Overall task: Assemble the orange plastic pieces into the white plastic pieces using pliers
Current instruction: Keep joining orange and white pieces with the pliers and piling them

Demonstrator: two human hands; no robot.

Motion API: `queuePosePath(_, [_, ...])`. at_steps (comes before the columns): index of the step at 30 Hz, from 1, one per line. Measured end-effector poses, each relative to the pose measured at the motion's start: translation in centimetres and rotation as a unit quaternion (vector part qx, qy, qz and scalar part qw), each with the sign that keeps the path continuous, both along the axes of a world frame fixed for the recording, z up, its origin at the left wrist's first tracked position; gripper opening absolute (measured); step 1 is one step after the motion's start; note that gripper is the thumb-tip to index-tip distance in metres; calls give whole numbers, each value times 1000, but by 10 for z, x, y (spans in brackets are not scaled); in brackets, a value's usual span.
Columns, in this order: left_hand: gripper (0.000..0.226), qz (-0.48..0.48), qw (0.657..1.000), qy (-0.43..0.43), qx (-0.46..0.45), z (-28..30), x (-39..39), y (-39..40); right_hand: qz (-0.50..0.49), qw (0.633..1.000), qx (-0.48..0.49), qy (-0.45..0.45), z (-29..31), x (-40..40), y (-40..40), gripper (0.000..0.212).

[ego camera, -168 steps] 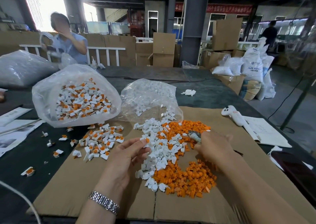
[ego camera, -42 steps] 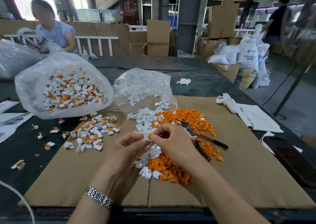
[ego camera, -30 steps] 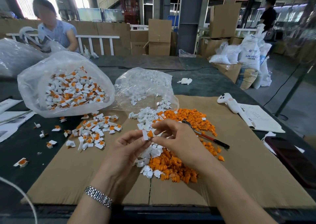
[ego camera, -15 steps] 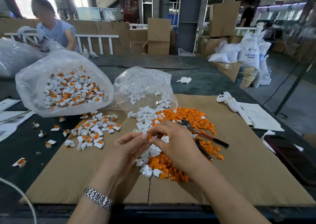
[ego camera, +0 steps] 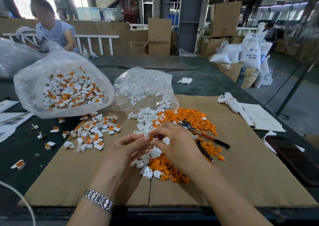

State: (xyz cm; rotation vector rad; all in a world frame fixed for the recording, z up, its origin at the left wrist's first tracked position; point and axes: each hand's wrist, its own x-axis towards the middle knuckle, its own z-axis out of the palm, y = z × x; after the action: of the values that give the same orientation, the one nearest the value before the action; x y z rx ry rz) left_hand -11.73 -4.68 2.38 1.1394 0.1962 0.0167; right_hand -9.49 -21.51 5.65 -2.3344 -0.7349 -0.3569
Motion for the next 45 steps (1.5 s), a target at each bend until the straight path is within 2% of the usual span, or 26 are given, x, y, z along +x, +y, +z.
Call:
queuePosePath(6, [32,3,1000,10,-9,-9,2,1,8,1000,-15,8,-1,1,0,22])
queuePosePath(8, [34,14,1000,10,-9,-9,2,-1,10,999,7,45,1,6,-6,28])
queuePosePath(10, [40,28,999,13,-9,-7,3,-2,-34,996,25,84,1,15,-18,36])
queuePosePath(12, [38,36,999,20,-20,-6,5,1,-149,982,-71,90,-1,29,-34,44])
queuePosePath(14, [29,30,998,27,-37,-5,7,5,-264,934,-213,113,-8,41,-50,50])
queuePosePath(16, [34,29,998,29,-42,-6,8,6,-292,899,-279,170,-15,49,-62,56])
queuePosePath(18, [45,31,998,31,-41,-8,9,5,-276,890,-307,194,-19,53,-67,57])
queuePosePath(22, [49,34,998,30,-46,-7,11,4,-267,894,-311,181,-20,55,-66,35])
queuePosePath(26, [26,31,998,31,-52,-4,13,5,-281,911,-249,172,-13,55,-65,35])
queuePosePath(29, [16,33,998,29,-45,-2,16,6,-266,931,-174,177,8,50,-61,25])
queuePosePath(31, [23,37,997,24,-56,0,18,5,-200,939,-99,259,25,44,-55,19])
queuePosePath(34, [34,49,996,13,-76,6,21,2,-80,908,0,412,43,31,-41,18])
queuePosePath(36, [26,55,995,0,-79,11,22,-1,-38,900,-6,435,47,25,-32,23])
queuePosePath(39, [10,63,995,-13,-70,16,22,-4,-10,910,-52,411,48,19,-19,25])
queuePosePath(45, [12,99,995,-19,-25,15,20,-3,5,923,-90,373,44,10,-7,40])
